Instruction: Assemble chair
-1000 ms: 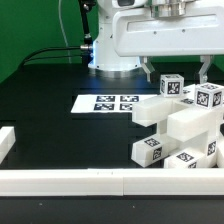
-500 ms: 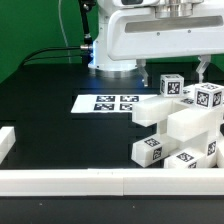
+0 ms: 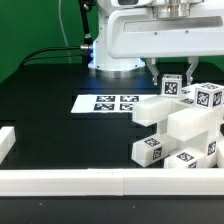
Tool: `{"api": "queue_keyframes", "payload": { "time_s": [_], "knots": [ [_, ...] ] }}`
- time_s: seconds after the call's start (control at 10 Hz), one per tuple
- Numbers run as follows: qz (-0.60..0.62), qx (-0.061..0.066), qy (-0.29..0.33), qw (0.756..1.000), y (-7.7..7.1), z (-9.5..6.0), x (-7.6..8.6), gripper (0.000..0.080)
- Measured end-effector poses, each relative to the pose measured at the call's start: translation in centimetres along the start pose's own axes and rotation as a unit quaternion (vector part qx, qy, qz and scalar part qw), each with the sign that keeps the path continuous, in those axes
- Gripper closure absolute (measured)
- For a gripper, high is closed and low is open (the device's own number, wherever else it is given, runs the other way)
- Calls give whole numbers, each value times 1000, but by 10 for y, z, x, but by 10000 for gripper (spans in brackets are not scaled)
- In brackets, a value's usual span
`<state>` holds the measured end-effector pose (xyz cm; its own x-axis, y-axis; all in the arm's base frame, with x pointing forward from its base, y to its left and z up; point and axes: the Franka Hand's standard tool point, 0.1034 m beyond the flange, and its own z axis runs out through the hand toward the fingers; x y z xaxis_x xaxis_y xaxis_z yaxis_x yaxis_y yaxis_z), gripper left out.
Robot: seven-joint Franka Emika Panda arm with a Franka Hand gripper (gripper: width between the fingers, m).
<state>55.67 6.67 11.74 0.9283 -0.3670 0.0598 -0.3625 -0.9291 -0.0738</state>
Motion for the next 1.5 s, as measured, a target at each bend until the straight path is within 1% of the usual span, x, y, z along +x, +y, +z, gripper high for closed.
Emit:
{"api": "queue_keyframes", "payload": {
  "time_s": [0.2, 0.4, 0.5, 0.6, 0.7, 0.8, 0.9, 1.0, 1.1, 1.2, 1.3, 1.4, 1.5],
  "knots": [
    [150, 1, 2, 989, -2, 0, -1, 518],
    [285, 11, -4, 959, -1, 0, -1, 518],
    [315, 12, -6, 949, -1, 0, -1, 517],
    [361, 18, -2, 932, -1, 1, 0, 517],
    [363, 21, 3, 931, -2, 1, 0, 517],
    [357, 20, 3, 934, -2, 1, 0, 468],
    [310, 18, 3, 951, -2, 1, 0, 468],
    [243, 19, 3, 970, -2, -1, 2, 302],
    [148, 20, 7, 989, -2, -2, 5, 183],
    [34, 14, -4, 999, -3, 0, 2, 160],
    [16, 13, -4, 1000, -4, 0, 3, 160],
    [-29, 12, -3, 1000, -3, 0, 3, 152],
    [-86, 8, -2, 996, -3, 0, 3, 152]
  ]
}}
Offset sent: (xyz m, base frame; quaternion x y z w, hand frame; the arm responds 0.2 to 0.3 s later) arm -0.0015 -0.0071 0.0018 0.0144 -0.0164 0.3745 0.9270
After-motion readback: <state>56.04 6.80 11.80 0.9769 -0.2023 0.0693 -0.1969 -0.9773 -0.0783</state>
